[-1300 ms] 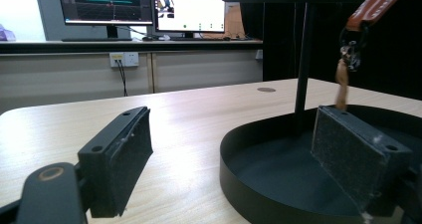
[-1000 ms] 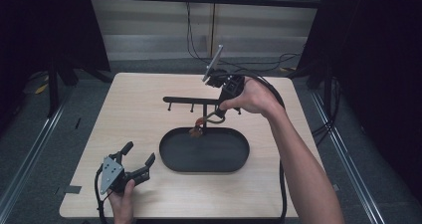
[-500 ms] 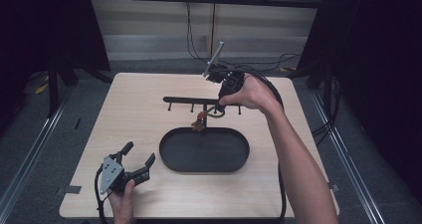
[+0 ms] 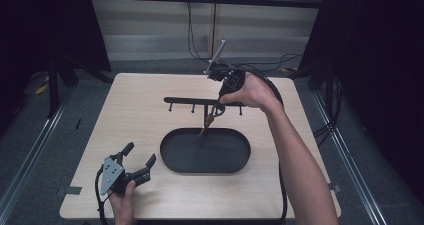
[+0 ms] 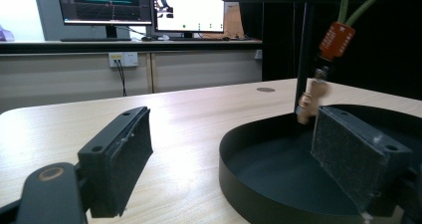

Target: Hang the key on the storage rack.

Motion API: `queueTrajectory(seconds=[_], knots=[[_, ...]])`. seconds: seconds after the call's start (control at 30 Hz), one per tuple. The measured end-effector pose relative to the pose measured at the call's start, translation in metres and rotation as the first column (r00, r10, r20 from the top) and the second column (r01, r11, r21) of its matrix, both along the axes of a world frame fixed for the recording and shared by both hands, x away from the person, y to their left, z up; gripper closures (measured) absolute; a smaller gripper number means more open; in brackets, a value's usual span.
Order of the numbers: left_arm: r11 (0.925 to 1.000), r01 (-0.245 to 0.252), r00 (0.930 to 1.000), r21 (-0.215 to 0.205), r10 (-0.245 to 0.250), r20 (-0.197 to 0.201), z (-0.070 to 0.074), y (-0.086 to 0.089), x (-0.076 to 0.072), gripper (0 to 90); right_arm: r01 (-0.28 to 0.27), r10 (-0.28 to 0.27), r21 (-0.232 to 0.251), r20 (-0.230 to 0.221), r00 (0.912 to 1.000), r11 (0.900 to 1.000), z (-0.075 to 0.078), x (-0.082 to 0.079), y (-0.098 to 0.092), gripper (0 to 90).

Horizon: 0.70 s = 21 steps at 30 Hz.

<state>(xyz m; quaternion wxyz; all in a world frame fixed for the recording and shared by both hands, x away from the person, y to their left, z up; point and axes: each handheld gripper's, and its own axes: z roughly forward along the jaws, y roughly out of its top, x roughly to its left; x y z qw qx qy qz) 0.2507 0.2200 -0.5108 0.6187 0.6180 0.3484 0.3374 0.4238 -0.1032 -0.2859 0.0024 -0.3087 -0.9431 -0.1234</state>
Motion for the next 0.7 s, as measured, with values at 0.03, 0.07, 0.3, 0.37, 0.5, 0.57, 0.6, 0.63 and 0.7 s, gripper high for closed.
queueTrajectory(seconds=[0.03,0.07,0.3,0.37,0.5,0.57,0.6,0.63,0.7], knots=[[1.0,0.0,1.0,0.001,0.0,0.0,0.0,0.0,0.0,15.8,0.0,0.0,0.0,0.0,1.0,1.0,0.0,0.0,0.0,79.7],[1.0,0.0,1.0,0.001,0.0,0.0,0.0,0.0,0.0,15.8,0.005,-0.005,0.004,0.0,1.0,1.0,0.0,0.0,-0.002,79.3],[1.0,0.002,1.0,0.002,-0.002,-0.006,0.0,0.0,0.0,15.8,0.02,-0.02,0.017,-0.015,0.9997,1.0,-0.003,0.0,-0.01,76.2],[1.0,0.002,1.0,0.001,-0.002,-0.003,0.0,0.0,0.0,15.8,0.026,-0.026,0.021,-0.02,0.9995,0.999,-0.005,-0.001,-0.012,74.5],[0.9999,0.003,1.0,0.012,-0.003,-0.005,0.0,0.001,0.0,15.8,0.037,-0.036,0.032,-0.026,0.999,0.999,-0.008,-0.004,-0.016,68.0],[1.0,0.003,1.0,0.008,-0.003,-0.002,0.0,0.001,0.0,15.8,0.034,-0.033,0.061,-0.013,0.9994,0.998,-0.008,-0.007,-0.019,65.3],[0.9999,0.003,1.0,0.01,-0.003,-0.003,0.0,0.001,0.0,15.8,0.033,-0.033,0.085,0.007,0.9994,0.996,-0.007,-0.012,-0.021,62.2],[0.9999,0.003,1.0,0.01,-0.003,-0.004,0.0,0.001,0.0,15.8,0.033,-0.033,0.085,0.007,0.9994,0.996,-0.007,-0.012,-0.021,62.2],[0.9999,0.003,1.0,0.01,-0.003,-0.003,0.0,0.001,0.0,15.8,0.03,-0.032,0.107,0.02,0.9993,0.994,-0.007,-0.018,-0.024,60.0]])
